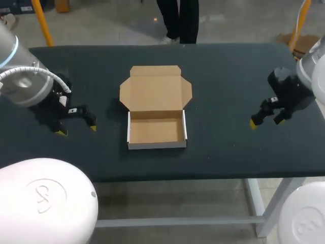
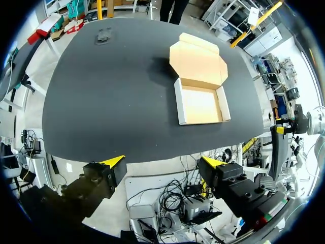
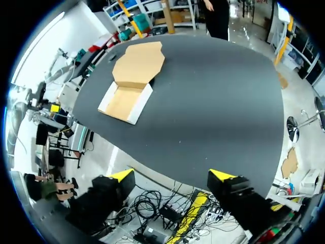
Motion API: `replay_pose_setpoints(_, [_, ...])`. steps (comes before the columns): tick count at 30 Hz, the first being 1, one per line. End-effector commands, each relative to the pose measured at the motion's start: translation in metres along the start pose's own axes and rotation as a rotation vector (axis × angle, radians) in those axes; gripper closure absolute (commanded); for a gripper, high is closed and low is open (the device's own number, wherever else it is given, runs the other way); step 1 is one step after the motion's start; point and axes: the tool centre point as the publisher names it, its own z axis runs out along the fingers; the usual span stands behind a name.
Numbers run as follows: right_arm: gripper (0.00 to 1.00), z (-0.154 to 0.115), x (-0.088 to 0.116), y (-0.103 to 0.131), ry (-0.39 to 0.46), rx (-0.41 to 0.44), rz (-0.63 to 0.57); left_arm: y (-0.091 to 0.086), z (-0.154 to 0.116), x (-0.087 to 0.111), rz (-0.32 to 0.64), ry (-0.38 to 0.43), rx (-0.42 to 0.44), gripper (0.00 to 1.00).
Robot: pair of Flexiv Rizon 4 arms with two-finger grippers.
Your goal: Assemble the packaging by folding the flat box into shape, placing the metal phone stand inside, and closing the box properly
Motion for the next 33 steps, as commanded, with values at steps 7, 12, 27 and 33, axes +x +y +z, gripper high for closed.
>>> replay_pose_setpoints(7, [0.0,-0.011,0.004,-0.01,-0.045,0.004,0.015,-0.005,-0.005,0.007,-0.023,-0.049,0.01,0.0])
replay_pose_setpoints(12, [0.0,-0.01,0.002,-0.015,-0.037,0.002,0.041,-0.008,-0.006,0.006,-0.026,-0.049,0.016,0.0])
replay_pose_setpoints(27, [0.0,-0.006,0.001,-0.019,-0.027,0.0,0.1,-0.014,-0.005,0.006,-0.016,-0.034,0.022,0.0])
replay_pose_setpoints(33, [0.0,-0.006,0.0,-0.023,-0.053,0.012,0.14,-0.015,-0.007,0.004,-0.024,-0.043,0.017,0.0])
